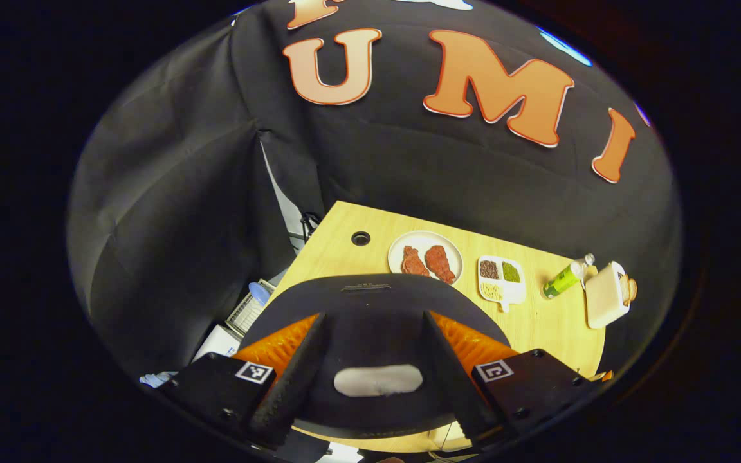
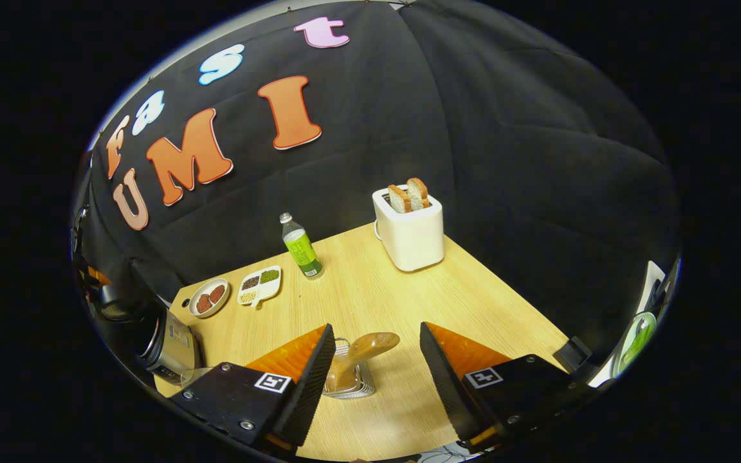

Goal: Close the left gripper, press the button to open the rice cooker; take a wooden spoon from the chopstick holder with the right hand, scoop a spoonful of rice and pour it into the rice cooker, then put the wooden spoon back into the chopstick holder.

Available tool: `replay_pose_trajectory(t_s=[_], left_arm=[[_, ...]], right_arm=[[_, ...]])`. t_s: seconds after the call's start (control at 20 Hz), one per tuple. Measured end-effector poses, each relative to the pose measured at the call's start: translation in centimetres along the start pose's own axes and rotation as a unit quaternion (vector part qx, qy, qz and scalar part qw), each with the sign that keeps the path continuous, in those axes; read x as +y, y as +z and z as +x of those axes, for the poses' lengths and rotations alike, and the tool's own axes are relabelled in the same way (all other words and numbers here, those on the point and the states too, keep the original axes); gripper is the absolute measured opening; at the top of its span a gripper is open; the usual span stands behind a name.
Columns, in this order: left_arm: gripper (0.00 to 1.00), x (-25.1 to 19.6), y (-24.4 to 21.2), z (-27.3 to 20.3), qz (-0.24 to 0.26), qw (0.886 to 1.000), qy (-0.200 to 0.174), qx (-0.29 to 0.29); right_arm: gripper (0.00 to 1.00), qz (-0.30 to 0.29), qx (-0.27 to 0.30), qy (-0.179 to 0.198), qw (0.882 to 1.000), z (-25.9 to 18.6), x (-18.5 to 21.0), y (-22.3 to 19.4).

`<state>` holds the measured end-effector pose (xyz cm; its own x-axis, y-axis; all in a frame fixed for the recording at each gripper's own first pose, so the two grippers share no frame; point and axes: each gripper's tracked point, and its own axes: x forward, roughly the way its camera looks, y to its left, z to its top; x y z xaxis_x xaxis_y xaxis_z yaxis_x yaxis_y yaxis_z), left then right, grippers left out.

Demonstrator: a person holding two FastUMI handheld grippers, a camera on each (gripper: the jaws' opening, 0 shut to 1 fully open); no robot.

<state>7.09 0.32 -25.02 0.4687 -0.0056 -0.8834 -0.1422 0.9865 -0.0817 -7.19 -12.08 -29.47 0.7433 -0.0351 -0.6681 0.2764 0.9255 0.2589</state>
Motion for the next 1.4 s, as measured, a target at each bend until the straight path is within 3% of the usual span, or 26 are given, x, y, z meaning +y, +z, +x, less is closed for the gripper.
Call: replay_pose_trajectory(t_s=[0.25, 0.35, 0.4, 0.5, 0.65, 0.75, 1.0, 1.2, 1.25, 1.3, 1.35, 1.4], left_arm=[[0.95, 0.3, -9.0, 2.1, 0.014, 0.986, 0.009, 0.167], [1.00, -0.1, -8.7, 3.4, 0.024, 0.988, 0.010, 0.152], [0.94, -0.2, -9.1, 3.3, 0.019, 0.988, 0.013, 0.151], [0.95, -0.8, -8.5, 3.3, 0.017, 0.992, 0.018, 0.121], [0.95, -1.7, -6.5, 4.0, 0.051, 0.998, 0.014, -0.025], [0.95, -1.8, -6.1, 3.8, 0.069, 0.992, 0.026, -0.106], [0.95, -2.4, -6.3, 3.3, 0.099, 0.977, 0.062, -0.180], [0.92, -5.4, -1.4, -3.7, 0.106, 0.950, 0.031, -0.291], [1.00, -6.4, -0.6, -5.6, 0.100, 0.944, 0.019, -0.314], [1.00, -7.0, 0.4, -7.1, 0.095, 0.937, 0.006, -0.336], [0.92, -7.6, 1.5, -8.8, 0.090, 0.929, -0.008, -0.358], [1.00, -8.4, 2.4, -10.5, 0.085, 0.921, -0.024, -0.378]], right_arm=[[0.83, -0.020, 0.008, 0.034, 0.999, 0.6, 3.5, 0.4], [0.83, -0.029, 0.009, 0.049, 0.998, 0.7, 5.1, 0.5], [0.83, -0.037, 0.010, 0.054, 0.998, 0.8, 5.9, 0.5], [0.83, -0.056, 0.005, 0.064, 0.996, 0.8, 7.3, 0.8], [0.83, -0.075, -0.038, 0.098, 0.992, 0.1, 10.5, 3.1], [0.83, -0.088, -0.058, 0.111, 0.988, -0.2, 12.1, 4.5], [0.83, -0.116, -0.119, 0.143, 0.976, -1.7, 15.9, 9.4], [0.83, -0.124, -0.170, 0.161, 0.964, -3.8, 18.7, 13.6], [0.83, -0.128, -0.186, 0.167, 0.960, -4.5, 19.5, 14.7], [0.83, -0.134, -0.206, 0.174, 0.954, -5.1, 20.2, 15.7], [0.83, -0.134, -0.220, 0.177, 0.950, -5.5, 20.7, 16.4], [0.83, -0.128, -0.223, 0.185, 0.948, -5.7, 21.4, 16.5]])
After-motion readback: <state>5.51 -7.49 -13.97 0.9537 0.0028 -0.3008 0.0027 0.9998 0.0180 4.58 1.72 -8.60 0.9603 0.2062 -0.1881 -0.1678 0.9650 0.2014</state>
